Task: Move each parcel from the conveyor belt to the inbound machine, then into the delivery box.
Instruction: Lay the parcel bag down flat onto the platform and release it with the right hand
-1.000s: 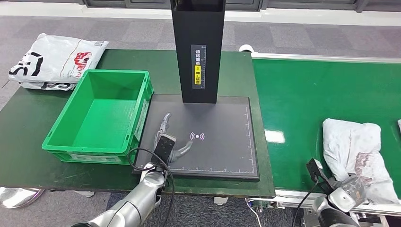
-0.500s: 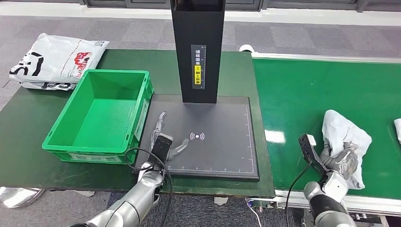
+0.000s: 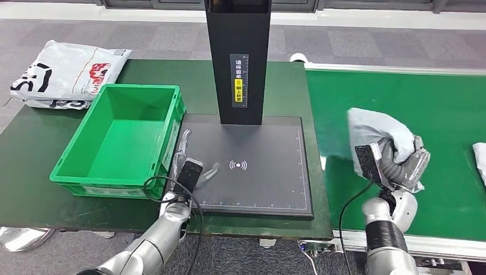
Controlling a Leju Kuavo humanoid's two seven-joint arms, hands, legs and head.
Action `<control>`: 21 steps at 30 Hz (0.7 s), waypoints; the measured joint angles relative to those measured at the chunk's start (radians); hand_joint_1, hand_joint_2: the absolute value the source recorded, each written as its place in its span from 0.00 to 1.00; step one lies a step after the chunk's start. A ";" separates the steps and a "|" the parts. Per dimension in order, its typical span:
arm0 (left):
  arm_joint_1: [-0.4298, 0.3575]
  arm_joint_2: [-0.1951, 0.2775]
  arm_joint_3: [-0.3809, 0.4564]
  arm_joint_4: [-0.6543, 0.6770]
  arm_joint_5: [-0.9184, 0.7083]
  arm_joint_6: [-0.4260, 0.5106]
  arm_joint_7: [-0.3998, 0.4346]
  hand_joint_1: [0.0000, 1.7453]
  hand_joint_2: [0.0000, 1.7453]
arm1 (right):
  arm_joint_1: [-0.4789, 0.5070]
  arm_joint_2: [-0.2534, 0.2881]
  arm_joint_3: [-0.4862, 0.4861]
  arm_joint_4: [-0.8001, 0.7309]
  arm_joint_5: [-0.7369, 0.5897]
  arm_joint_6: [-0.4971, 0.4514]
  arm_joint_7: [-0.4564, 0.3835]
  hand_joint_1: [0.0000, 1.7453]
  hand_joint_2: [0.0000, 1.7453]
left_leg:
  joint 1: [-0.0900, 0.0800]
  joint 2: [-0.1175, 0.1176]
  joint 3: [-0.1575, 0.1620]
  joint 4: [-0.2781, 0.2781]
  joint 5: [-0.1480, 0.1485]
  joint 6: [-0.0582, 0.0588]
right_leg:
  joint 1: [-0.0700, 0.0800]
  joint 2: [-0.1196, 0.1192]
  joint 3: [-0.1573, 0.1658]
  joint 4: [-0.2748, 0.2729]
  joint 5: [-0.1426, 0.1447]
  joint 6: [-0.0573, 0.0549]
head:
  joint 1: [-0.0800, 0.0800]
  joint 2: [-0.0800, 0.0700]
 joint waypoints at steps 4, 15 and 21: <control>-0.032 0.016 0.018 0.000 -0.032 -0.013 0.004 0.00 1.00 | 0.020 0.065 0.116 -0.115 -0.013 0.000 0.077 1.00 1.00 | 0.000 -0.001 0.000 0.000 0.001 -0.002 | 0.000 0.000 0.000 0.002 -0.001 -0.001 | 0.000 0.000; -0.105 0.021 0.033 0.001 -0.092 -0.053 0.048 0.00 1.00 | 0.041 0.094 0.680 -0.163 0.012 0.223 0.420 1.00 1.00 | 0.000 0.000 0.000 0.000 0.002 -0.003 | 0.000 0.001 -0.002 0.002 0.000 -0.003 | 0.000 0.000; -0.112 0.021 0.033 0.003 -0.098 -0.068 0.058 0.00 1.00 | 0.050 0.084 0.815 -0.161 0.004 0.398 0.485 1.00 1.00 | 0.000 0.000 0.000 0.000 0.001 -0.003 | 0.000 0.001 -0.002 0.001 0.000 -0.003 | 0.000 0.000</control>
